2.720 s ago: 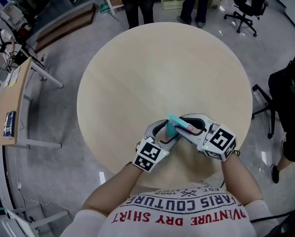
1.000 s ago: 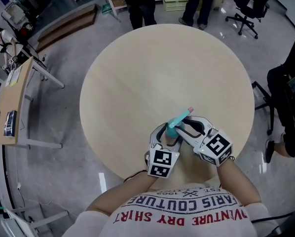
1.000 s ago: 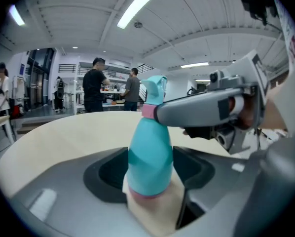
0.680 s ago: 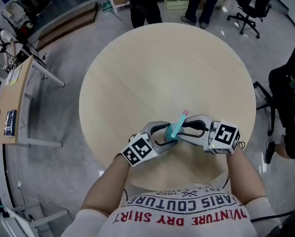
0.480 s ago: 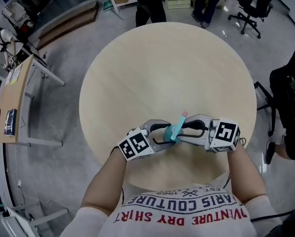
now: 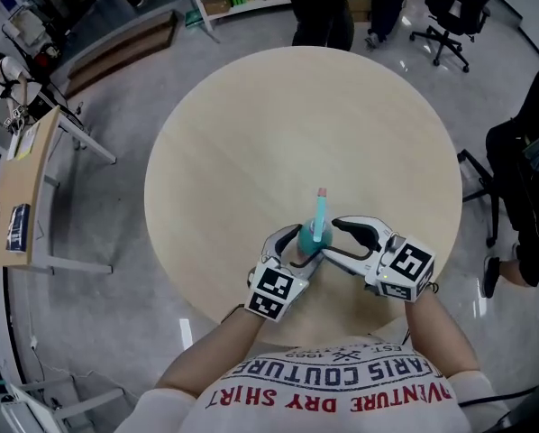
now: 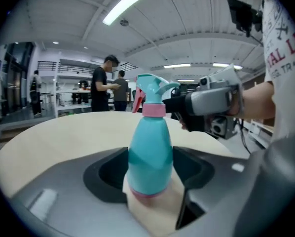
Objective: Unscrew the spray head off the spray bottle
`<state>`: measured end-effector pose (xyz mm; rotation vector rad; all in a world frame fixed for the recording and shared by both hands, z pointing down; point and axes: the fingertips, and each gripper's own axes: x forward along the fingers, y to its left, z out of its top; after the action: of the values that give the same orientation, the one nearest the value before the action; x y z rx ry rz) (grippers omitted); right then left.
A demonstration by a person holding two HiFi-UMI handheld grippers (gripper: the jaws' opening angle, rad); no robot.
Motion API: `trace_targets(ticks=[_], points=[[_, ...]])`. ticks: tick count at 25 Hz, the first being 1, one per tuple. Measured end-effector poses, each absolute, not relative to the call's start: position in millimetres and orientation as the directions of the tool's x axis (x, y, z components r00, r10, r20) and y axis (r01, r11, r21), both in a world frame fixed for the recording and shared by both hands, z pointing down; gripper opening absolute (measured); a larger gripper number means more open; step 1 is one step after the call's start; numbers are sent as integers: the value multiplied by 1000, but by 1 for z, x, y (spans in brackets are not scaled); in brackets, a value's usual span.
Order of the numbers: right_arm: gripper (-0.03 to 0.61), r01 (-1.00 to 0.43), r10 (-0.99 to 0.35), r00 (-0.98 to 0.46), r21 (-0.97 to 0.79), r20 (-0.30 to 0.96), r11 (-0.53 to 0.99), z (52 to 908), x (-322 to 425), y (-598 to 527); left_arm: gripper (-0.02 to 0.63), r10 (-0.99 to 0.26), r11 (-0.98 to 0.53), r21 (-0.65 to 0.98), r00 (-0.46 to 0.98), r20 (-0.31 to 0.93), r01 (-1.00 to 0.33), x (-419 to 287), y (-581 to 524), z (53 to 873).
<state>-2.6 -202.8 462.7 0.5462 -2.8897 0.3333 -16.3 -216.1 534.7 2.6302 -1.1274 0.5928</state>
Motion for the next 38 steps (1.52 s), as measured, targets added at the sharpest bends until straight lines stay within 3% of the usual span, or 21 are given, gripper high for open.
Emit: trace_targets(ticks=[7, 9, 12, 18, 24, 31, 33, 37, 38], points=[[235, -558, -521, -814, -98, 254, 824, 465, -10, -206, 281, -775, -458, 36, 418, 474, -888, -12, -209, 534], [228, -573, -536, -801, -81, 266, 816, 465, -15, -206, 281, -776, -451, 31, 408, 480, -892, -6, -204, 532], [143, -591, -557, -782, -46, 279, 806, 466, -14, -210, 278, -769, -464, 29, 418, 483, -886, 1, -198, 533], [138, -529, -498, -817, -36, 289, 848, 467, -14, -208, 278, -733, -538, 22, 481, 481, -843, 1, -197, 533], [137, -382, -342, -897, -101, 279, 919, 465, -17, -204, 278, -575, -759, 33, 692, 436, -651, -1, -195, 533], [137, -108, -79, -957, -88, 279, 990, 462, -25, -193, 279, -167, -975, 55, 871, 462, -216, -5, -191, 532], [137, -78, -48, -961, -101, 271, 992, 461, -25, -194, 281, -131, -980, 70, 875, 466, -184, -5, -192, 532], [147, -117, -83, -959, -115, 271, 986, 459, -27, -199, 282, -172, -969, 87, 884, 435, -231, -7, -196, 531], [184, -138, -102, -960, -123, 260, 983, 457, -26, -200, 282, -192, -963, 91, 884, 426, -253, -8, -197, 531]])
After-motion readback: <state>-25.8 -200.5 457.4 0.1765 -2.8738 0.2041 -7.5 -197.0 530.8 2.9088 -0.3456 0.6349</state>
